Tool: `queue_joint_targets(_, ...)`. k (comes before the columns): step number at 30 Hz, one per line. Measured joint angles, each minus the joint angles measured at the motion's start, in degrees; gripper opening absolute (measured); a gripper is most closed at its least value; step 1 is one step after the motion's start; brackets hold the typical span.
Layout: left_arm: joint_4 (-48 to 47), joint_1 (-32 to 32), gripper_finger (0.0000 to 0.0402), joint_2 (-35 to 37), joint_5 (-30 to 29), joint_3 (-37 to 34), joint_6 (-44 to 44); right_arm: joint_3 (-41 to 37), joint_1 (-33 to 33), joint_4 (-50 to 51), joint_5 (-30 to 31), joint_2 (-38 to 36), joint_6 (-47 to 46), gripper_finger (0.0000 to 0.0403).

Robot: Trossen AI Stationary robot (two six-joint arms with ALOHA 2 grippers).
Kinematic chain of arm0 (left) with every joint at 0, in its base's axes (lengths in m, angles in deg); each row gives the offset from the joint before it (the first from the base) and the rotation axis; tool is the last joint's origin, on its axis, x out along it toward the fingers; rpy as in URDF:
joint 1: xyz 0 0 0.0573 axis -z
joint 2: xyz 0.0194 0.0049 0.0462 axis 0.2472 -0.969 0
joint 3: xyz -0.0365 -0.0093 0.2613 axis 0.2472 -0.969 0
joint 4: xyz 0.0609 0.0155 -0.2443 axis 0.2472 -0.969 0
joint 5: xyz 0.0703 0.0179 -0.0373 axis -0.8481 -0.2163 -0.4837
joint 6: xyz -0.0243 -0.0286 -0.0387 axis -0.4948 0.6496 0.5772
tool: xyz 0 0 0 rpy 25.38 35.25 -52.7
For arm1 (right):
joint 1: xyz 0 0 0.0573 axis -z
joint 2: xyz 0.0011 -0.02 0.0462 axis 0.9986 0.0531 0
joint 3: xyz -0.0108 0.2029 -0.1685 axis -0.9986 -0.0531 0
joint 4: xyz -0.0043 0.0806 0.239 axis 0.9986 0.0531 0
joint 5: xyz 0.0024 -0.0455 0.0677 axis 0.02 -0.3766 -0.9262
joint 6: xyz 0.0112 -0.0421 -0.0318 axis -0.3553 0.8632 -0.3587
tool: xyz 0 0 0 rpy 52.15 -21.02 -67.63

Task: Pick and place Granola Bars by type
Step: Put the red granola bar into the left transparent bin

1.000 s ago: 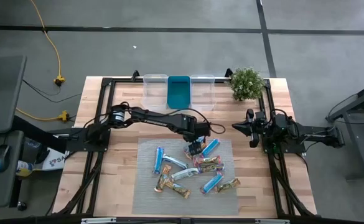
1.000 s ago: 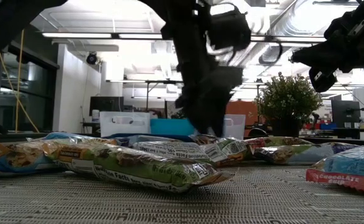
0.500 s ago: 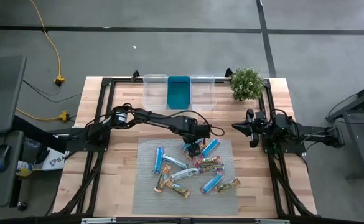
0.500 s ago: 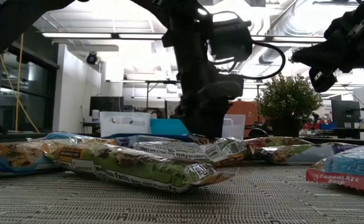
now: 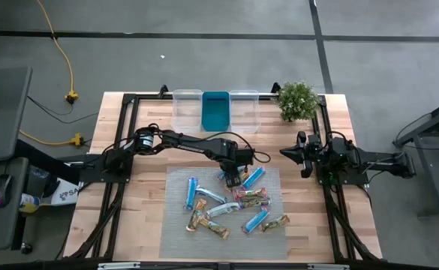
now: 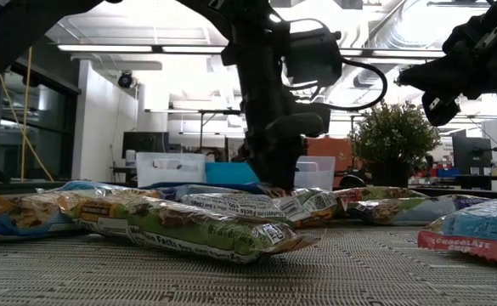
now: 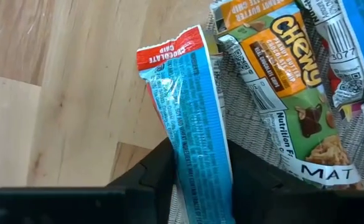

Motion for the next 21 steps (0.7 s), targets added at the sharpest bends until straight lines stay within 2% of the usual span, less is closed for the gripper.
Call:
queue_joint_targets(10, -0.52, -0.30, 0.0077, 2.46, 1.20, -0.20, -2.76, 0.00, 0.00, 0.00, 0.00, 0.01, 0.01, 0.0000)
queue_joint_targets(18, -5.21, -3.57, 0.0075, 9.70, -3.94, -0.13, -2.82, 0.00, 0.00, -0.02, 0.00, 0.02, 0.00, 0.0000)
queue_joint_targets(21, -9.06, -5.15, 0.0075, 13.44, -7.92, -0.11, -2.82, 0.00, 0.00, 0.00, 0.00, 0.02, -0.01, 0.0000)
